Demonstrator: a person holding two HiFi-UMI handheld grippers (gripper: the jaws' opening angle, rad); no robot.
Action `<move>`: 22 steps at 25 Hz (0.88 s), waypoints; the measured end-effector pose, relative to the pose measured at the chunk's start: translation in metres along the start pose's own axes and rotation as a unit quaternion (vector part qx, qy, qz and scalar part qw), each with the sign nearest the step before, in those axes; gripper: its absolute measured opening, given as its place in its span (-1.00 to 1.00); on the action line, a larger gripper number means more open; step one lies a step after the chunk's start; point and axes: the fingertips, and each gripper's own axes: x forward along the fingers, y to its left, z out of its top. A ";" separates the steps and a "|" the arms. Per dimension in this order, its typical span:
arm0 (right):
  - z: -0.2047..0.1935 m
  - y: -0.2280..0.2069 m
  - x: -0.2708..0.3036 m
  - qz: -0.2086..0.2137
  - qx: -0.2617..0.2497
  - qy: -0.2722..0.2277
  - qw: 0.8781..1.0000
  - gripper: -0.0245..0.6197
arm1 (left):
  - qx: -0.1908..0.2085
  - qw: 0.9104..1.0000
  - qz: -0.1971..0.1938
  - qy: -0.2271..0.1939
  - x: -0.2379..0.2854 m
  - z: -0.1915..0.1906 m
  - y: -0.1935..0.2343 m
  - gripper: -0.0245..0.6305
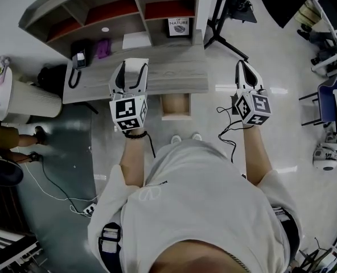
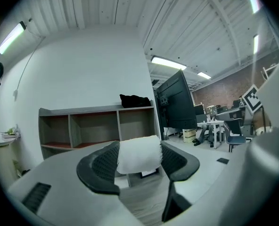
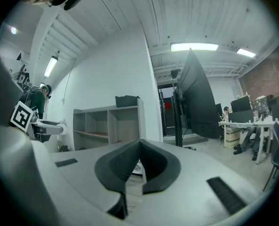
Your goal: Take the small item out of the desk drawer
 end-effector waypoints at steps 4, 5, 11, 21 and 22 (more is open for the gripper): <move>0.018 -0.008 -0.008 -0.004 0.002 -0.015 1.000 -0.93 | -0.002 1.000 0.001 -0.014 -0.007 0.014 0.006 -0.12; 0.022 -0.009 -0.010 -0.006 0.002 -0.017 1.000 -0.93 | -0.003 1.000 0.001 -0.019 -0.009 0.017 0.008 -0.12; 0.035 -0.023 -0.021 -0.016 0.011 -0.022 1.000 -0.93 | -0.010 0.999 0.021 -0.023 -0.016 0.022 0.024 -0.12; 0.033 -0.044 -0.021 -0.022 0.036 -0.017 0.999 -0.93 | -0.022 0.999 0.043 -0.022 -0.017 0.017 0.044 -0.12; 0.032 -0.044 -0.020 -0.020 0.042 -0.018 0.999 -0.93 | -0.022 0.999 0.043 -0.022 -0.017 0.017 0.043 -0.12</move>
